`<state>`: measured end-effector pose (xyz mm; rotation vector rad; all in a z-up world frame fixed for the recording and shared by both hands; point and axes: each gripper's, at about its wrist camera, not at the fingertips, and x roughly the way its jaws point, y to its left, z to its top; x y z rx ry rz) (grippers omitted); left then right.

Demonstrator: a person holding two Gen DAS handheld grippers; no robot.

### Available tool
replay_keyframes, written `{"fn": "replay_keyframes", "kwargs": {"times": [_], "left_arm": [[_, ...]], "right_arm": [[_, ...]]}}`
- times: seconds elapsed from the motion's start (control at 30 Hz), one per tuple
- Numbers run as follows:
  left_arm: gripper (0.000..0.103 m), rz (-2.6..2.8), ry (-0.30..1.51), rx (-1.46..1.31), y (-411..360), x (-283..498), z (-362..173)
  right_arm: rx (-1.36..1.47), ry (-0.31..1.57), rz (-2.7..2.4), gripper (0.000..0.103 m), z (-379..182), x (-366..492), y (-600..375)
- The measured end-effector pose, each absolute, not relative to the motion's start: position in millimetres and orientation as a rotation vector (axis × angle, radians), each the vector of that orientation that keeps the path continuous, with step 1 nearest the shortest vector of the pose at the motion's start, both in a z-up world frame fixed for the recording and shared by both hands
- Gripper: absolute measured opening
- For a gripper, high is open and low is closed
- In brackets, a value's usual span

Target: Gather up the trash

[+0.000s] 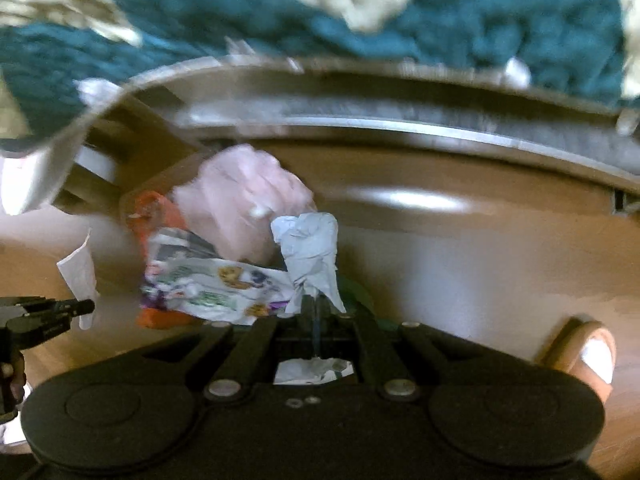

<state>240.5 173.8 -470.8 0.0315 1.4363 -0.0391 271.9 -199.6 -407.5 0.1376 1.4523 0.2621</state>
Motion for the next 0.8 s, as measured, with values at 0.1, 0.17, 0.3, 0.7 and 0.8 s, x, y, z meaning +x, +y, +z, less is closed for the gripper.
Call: {"fn": "replay_keyframes", "kwargs": {"times": [0.1,0.17,0.3,0.7,0.8], "left_arm": [[0.005,-0.027,1.388,0.011,171.9,242.6,-435.7],[0.005,-0.022,1.343,-0.003,171.0,241.2,-411.4],[0.005,-0.016,1.246,-0.030,169.6,247.2,-355.9],[0.005,-0.034,0.975,-0.013,140.9,224.5,-191.8],[0.005,-0.047,0.915,-0.007,128.5,217.3,-154.4]], "right_arm": [[0.143,1.405,0.284,0.001,-375.5,267.8,-199.8],[0.137,1.368,0.297,0.001,-350.1,261.8,-199.8],[0.150,1.287,0.319,0.001,-300.2,248.4,-203.6],[0.186,0.978,0.359,0.001,-146.6,213.4,-222.9],[0.189,0.894,0.371,0.001,-107.6,202.1,-228.4]]}}
